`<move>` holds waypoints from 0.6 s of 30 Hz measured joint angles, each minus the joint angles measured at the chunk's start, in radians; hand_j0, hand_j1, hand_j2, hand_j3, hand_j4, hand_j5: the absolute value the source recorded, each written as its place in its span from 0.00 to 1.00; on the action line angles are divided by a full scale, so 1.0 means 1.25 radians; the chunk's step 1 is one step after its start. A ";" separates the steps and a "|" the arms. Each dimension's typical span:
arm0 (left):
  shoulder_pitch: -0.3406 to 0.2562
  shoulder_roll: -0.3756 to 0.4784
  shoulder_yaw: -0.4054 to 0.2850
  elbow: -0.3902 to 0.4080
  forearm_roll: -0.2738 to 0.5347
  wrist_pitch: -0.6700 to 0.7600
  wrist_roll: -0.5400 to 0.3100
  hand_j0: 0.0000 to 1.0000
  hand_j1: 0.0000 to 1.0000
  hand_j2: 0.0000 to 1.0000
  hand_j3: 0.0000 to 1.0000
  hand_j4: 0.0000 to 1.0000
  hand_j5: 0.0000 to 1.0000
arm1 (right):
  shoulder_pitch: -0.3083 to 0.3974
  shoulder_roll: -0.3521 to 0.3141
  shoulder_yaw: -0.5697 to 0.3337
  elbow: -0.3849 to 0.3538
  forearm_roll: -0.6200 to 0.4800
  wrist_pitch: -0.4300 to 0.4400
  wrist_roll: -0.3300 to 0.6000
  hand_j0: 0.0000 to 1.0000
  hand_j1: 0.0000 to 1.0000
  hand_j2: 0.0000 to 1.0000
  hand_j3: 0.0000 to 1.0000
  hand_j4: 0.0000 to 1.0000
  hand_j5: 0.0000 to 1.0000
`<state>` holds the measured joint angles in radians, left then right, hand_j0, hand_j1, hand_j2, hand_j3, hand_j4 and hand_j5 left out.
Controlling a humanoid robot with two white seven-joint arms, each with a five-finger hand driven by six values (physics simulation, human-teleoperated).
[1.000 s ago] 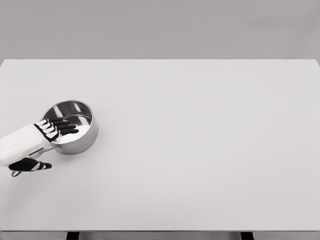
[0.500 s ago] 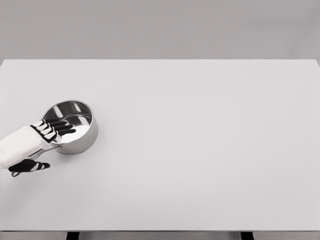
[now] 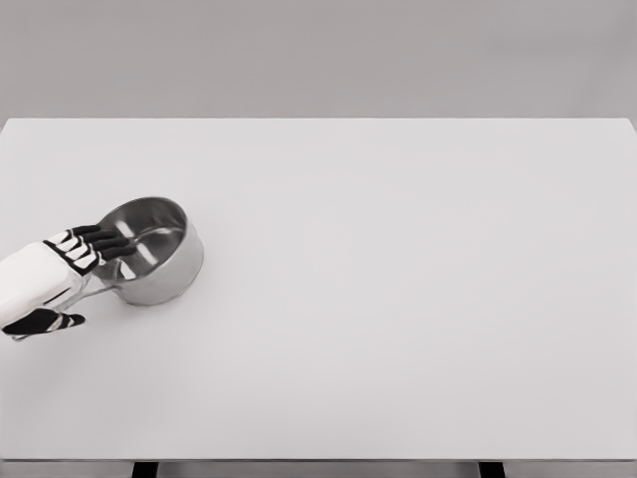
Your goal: Rotate pot handle
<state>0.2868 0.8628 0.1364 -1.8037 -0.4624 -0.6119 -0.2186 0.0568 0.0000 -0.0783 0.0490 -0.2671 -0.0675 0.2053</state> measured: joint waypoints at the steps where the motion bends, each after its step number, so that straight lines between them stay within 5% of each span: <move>1: -0.001 0.000 0.003 0.000 -0.001 0.000 0.000 1.00 1.00 1.00 1.00 1.00 1.00 | 0.000 0.000 0.000 0.000 0.000 0.000 0.000 1.00 1.00 1.00 1.00 1.00 1.00; 18: 0.000 0.001 0.033 0.000 -0.015 0.000 0.000 1.00 1.00 1.00 1.00 1.00 1.00 | 0.000 0.000 0.000 0.000 0.000 0.000 0.000 1.00 1.00 1.00 1.00 1.00 1.00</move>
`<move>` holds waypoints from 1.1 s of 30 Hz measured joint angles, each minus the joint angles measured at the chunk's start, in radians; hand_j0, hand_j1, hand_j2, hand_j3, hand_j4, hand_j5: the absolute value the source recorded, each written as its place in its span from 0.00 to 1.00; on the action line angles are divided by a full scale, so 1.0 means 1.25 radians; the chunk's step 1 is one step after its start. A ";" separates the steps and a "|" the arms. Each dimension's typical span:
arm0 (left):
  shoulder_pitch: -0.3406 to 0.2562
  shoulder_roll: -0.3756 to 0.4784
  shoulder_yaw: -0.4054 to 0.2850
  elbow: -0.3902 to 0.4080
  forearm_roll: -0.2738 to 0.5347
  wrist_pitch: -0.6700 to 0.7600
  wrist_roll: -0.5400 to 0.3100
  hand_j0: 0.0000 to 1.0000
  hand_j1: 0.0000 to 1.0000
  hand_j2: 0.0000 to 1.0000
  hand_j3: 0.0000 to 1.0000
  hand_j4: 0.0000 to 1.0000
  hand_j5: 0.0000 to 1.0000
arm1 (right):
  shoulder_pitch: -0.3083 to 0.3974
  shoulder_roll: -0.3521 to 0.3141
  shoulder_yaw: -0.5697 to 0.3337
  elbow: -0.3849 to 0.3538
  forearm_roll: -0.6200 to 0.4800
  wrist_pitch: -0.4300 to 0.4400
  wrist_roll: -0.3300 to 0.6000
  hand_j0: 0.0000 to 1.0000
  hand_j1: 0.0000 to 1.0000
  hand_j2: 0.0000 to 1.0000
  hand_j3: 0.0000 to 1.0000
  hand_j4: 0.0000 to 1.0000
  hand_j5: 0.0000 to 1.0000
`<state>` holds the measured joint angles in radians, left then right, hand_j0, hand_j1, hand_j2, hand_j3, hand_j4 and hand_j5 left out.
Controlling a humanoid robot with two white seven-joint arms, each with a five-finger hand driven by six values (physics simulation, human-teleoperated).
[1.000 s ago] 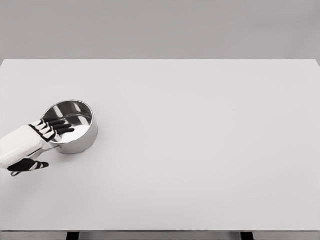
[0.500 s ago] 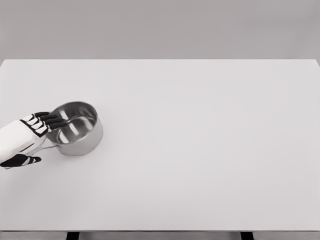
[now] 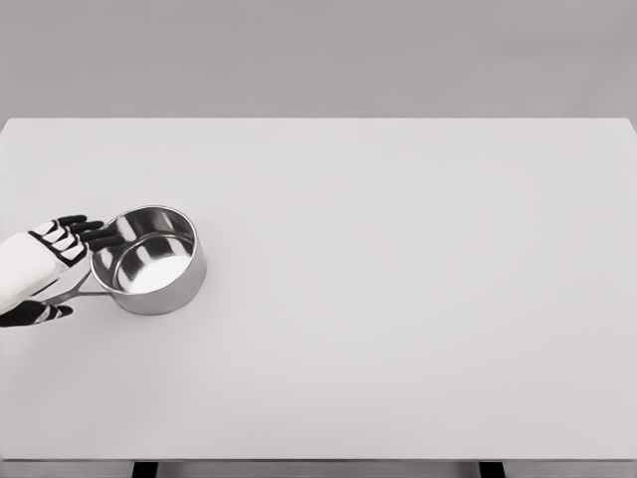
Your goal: Rotate pot handle
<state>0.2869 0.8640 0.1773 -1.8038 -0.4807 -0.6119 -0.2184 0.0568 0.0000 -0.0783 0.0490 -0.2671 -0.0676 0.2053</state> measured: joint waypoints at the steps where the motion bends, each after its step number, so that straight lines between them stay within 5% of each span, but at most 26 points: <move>1: 0.000 0.000 0.001 0.000 -0.002 0.000 0.000 1.00 1.00 1.00 1.00 1.00 1.00 | 0.000 0.000 0.000 0.000 0.000 0.000 0.000 1.00 1.00 1.00 1.00 1.00 1.00; 33: 0.021 -0.027 0.005 0.005 -0.031 0.000 0.004 1.00 1.00 1.00 1.00 1.00 1.00 | 0.000 0.000 0.000 0.000 0.000 0.000 0.000 1.00 1.00 1.00 1.00 1.00 1.00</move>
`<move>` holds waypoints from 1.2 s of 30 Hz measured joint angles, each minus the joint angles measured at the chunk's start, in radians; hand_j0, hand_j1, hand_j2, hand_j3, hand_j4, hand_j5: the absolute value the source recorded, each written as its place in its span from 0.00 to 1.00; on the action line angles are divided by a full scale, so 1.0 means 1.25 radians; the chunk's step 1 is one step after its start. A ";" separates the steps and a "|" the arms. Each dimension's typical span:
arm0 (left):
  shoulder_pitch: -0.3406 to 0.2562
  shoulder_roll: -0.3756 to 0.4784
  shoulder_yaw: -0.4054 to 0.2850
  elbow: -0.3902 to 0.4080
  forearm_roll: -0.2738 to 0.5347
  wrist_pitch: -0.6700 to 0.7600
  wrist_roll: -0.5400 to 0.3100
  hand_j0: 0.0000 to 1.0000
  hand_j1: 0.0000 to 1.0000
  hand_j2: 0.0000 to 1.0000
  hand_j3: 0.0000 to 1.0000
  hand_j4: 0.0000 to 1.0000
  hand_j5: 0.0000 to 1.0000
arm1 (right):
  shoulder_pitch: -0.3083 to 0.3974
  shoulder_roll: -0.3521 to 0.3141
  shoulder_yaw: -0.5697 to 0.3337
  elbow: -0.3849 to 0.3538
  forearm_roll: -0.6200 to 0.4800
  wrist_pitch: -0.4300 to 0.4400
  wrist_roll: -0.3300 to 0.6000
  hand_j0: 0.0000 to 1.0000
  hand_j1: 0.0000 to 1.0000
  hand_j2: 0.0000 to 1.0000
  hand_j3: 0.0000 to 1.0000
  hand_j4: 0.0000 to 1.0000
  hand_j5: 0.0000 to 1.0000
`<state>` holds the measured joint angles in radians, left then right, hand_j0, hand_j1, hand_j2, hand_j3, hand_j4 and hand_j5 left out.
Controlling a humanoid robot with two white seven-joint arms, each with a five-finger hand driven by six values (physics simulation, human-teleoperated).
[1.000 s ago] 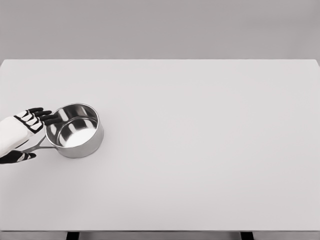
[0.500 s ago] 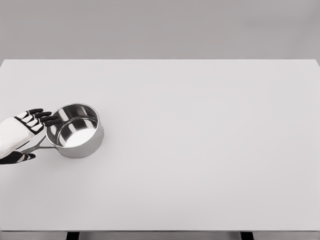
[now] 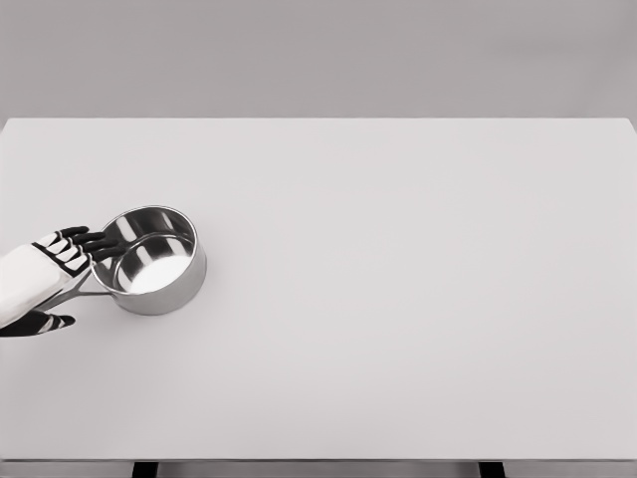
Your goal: Rotate pot handle
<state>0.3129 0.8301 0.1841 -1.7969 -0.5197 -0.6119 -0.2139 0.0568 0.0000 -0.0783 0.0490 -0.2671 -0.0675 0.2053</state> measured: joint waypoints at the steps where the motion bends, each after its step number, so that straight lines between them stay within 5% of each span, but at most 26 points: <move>1: 0.000 0.000 0.002 0.001 0.000 0.000 0.000 1.00 1.00 1.00 1.00 1.00 1.00 | 0.000 0.000 0.000 0.000 0.000 0.000 0.000 1.00 1.00 1.00 1.00 1.00 1.00; 36: -0.045 0.003 0.017 0.059 -0.003 0.000 -0.004 1.00 1.00 1.00 1.00 1.00 1.00 | 0.000 0.000 0.000 0.000 0.000 0.000 0.000 1.00 1.00 1.00 1.00 1.00 1.00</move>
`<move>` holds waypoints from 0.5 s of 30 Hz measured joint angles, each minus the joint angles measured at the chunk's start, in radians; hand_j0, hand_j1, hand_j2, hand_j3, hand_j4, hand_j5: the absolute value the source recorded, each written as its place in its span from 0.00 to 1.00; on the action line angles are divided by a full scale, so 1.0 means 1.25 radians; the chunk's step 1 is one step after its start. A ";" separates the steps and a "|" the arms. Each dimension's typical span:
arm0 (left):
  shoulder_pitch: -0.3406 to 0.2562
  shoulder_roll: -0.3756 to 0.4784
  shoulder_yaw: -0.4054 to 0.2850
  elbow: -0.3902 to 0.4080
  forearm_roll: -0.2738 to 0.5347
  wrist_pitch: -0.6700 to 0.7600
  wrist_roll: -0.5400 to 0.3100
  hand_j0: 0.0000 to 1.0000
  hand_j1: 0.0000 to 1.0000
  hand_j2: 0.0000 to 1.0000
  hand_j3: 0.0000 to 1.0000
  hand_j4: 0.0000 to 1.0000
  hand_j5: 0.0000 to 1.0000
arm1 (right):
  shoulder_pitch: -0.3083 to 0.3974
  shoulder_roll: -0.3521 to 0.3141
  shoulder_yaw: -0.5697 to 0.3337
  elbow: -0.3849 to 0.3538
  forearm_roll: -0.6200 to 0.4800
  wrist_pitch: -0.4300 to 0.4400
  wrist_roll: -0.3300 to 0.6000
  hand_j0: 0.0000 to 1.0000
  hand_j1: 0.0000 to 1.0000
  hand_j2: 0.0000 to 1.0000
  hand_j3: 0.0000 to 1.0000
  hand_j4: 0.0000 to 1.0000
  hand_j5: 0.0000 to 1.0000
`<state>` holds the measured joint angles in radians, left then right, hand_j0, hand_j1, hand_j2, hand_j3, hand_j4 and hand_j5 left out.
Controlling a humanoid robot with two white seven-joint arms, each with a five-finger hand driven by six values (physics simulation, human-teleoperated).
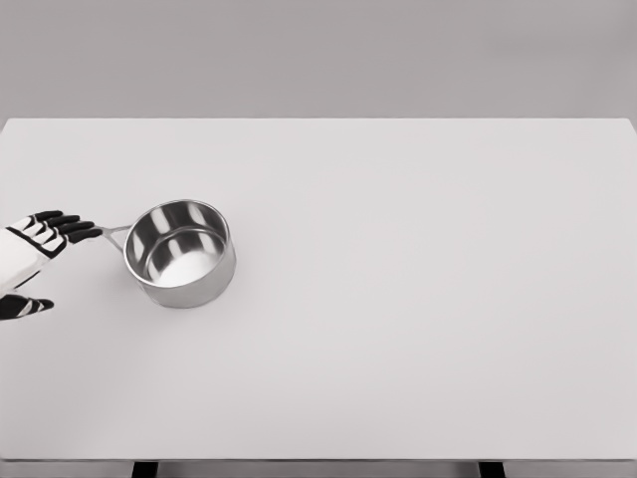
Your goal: Rotate pot handle
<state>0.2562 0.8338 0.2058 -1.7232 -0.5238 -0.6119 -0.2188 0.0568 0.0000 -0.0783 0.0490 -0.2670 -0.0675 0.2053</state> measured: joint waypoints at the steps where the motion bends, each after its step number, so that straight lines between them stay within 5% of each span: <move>1: -0.002 0.000 0.000 0.000 0.002 0.000 0.000 1.00 1.00 1.00 1.00 1.00 1.00 | 0.000 0.000 0.000 0.000 0.000 0.000 0.000 1.00 1.00 1.00 1.00 1.00 1.00; 15: -0.050 -0.002 0.001 0.001 0.008 0.000 0.000 1.00 1.00 1.00 1.00 1.00 1.00 | 0.000 0.000 0.000 0.000 0.000 0.000 0.000 1.00 1.00 1.00 1.00 1.00 1.00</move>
<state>0.1933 0.8318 0.2067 -1.7224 -0.5143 -0.6119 -0.2184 0.0568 0.0000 -0.0783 0.0490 -0.2671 -0.0679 0.2053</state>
